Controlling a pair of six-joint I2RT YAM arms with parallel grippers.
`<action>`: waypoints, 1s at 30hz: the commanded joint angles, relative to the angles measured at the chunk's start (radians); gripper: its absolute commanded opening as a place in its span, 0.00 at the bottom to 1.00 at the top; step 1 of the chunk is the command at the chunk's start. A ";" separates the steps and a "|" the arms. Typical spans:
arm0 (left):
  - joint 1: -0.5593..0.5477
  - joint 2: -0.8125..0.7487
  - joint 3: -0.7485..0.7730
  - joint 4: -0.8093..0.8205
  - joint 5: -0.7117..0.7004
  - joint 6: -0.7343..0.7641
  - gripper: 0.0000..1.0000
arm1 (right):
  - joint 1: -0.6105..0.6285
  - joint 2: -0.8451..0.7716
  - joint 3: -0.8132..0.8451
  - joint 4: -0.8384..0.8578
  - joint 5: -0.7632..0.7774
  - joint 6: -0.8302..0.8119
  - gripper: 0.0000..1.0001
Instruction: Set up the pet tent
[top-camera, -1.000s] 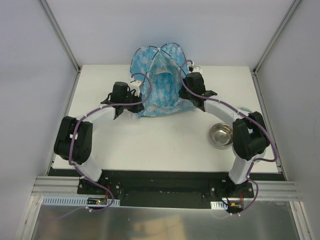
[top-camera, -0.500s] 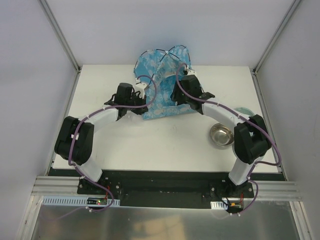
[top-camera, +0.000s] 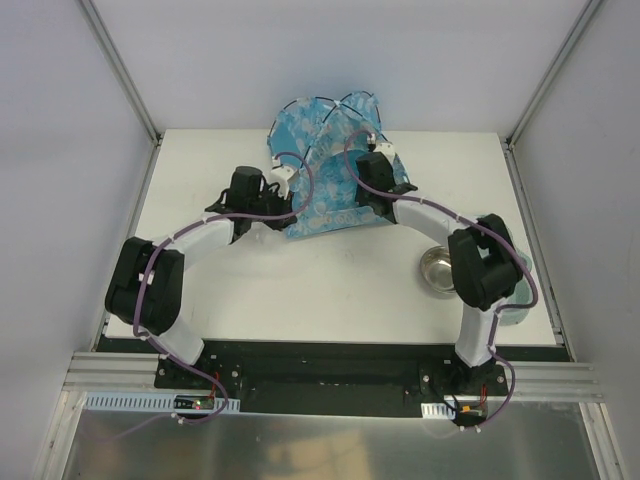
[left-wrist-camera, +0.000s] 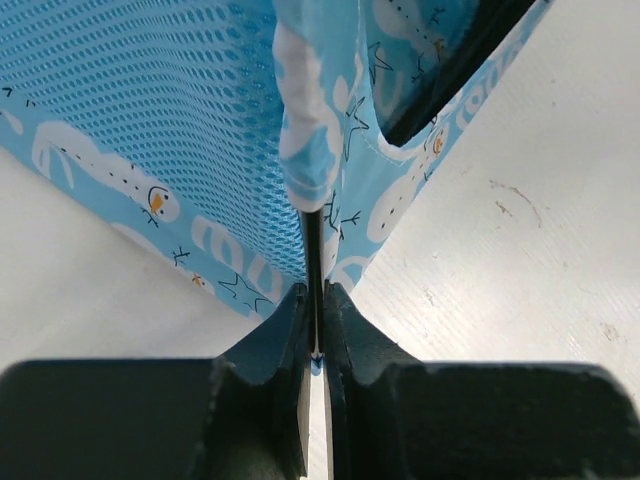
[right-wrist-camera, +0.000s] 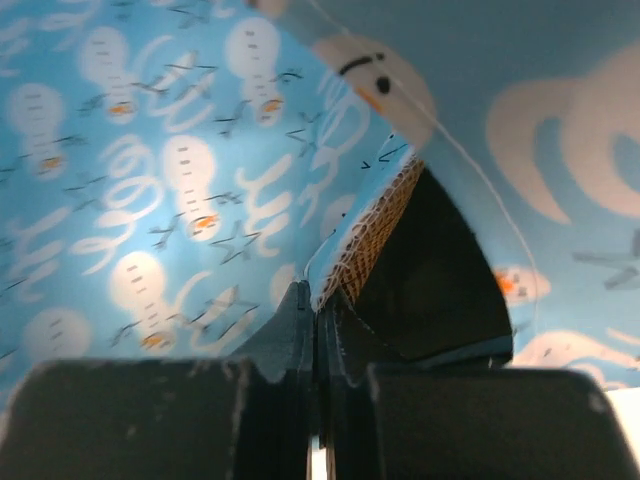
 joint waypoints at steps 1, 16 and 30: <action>-0.006 -0.091 -0.036 0.055 0.109 0.064 0.00 | -0.021 0.092 0.084 0.049 0.207 -0.080 0.00; -0.007 -0.054 0.001 0.058 -0.075 -0.017 0.00 | -0.003 -0.209 -0.081 -0.013 0.120 0.016 0.72; -0.007 -0.071 -0.010 0.062 -0.010 -0.011 0.00 | -0.004 -0.262 -0.121 -0.056 0.134 0.053 0.42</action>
